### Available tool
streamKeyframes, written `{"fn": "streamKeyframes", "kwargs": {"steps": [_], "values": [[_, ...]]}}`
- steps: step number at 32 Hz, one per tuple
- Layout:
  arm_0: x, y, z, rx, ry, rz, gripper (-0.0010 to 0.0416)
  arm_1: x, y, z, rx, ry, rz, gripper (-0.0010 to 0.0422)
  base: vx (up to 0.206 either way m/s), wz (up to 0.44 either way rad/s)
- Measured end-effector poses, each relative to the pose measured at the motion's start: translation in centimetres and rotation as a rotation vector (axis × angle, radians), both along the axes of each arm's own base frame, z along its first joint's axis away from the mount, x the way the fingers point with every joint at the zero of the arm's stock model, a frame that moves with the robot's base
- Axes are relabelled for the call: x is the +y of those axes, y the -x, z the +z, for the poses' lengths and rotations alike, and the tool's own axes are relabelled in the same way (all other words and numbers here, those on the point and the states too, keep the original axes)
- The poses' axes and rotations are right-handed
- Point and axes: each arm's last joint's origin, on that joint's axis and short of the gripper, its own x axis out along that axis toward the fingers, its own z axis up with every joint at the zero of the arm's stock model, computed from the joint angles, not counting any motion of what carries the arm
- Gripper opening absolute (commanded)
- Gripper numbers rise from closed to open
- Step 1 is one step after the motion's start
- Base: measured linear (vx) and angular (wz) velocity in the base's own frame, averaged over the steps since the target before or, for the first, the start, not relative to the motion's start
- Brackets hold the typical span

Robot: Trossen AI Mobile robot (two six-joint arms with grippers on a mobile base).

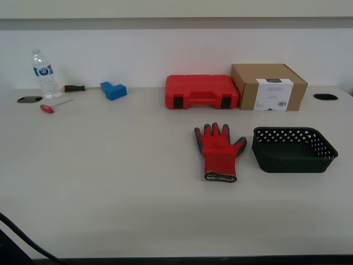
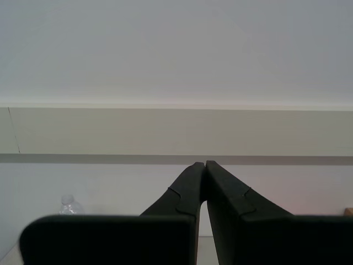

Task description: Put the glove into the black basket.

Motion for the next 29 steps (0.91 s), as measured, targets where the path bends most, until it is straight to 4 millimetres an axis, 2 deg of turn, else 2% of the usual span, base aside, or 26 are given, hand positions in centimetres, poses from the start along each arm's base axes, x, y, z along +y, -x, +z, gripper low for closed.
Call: {"fn": "streamKeyframes", "kwargs": {"steps": [29], "values": [[0.01,0.0,0.0,0.0,0.0,0.0,0.0001,0.0,0.0,0.0,0.0,0.0,0.0,0.0,0.0,0.0]]}}
